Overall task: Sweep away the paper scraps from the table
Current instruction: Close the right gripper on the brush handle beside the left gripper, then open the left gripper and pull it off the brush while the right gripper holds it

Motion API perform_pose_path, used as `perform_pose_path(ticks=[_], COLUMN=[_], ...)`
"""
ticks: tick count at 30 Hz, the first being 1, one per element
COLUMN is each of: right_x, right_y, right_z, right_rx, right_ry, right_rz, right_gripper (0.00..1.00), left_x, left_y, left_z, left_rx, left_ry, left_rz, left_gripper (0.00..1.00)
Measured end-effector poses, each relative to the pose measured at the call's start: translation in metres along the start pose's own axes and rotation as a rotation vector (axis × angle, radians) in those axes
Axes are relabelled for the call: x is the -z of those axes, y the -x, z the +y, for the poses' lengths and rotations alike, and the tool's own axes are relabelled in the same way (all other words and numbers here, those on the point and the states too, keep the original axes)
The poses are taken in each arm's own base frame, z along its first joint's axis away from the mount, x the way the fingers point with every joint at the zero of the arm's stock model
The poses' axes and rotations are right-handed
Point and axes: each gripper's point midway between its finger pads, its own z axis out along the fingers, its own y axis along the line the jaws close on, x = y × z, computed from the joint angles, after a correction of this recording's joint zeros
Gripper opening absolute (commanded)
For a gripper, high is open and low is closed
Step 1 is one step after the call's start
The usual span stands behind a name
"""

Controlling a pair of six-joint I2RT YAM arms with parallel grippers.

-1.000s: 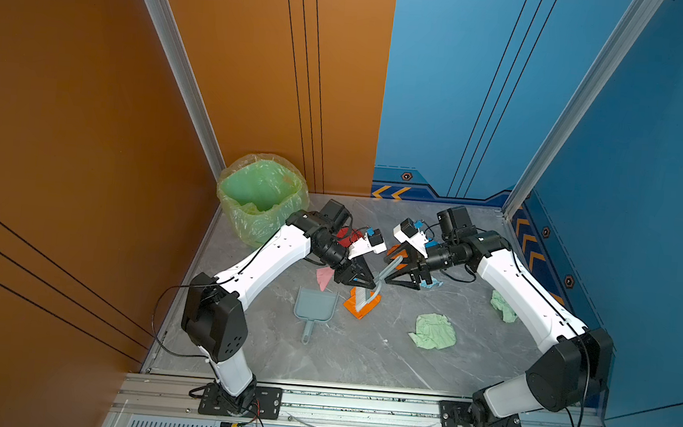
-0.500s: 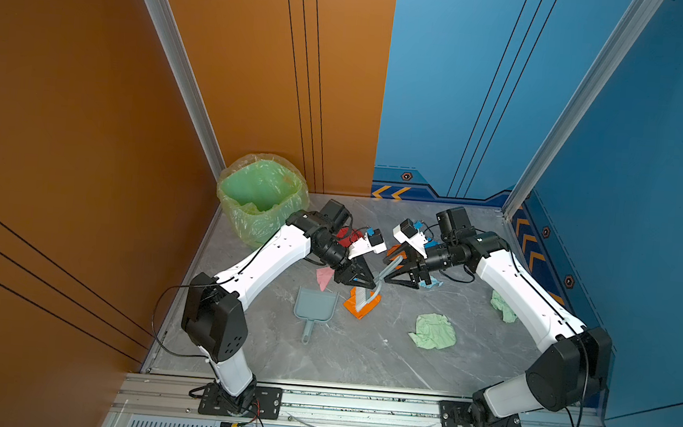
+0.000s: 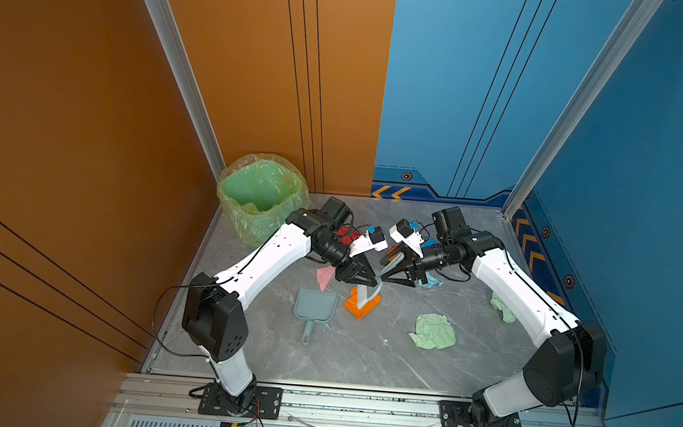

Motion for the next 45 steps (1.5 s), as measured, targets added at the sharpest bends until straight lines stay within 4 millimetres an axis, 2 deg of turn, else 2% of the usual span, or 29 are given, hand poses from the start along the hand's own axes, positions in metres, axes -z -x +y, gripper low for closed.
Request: perform_pose_path(ticks=[39,45], right_x=[0.0000,-0.0004], right_y=[0.0020,0.0017], right_z=[-0.0017,-0.0005], right_rx=[-0.010,-0.020], right_ry=[-0.004,0.004], right_rz=[-0.007,-0.011], right_gripper=[0.26,0.15], left_x=[-0.0036,-0.0036], left_y=[-0.0011,-0.0011], left_z=[0.0021,0.0024], left_rx=[0.006,0.003], left_ry=[-0.006,-0.004], left_rz=[0.007,0.007], left_gripper=[0.00,0.00])
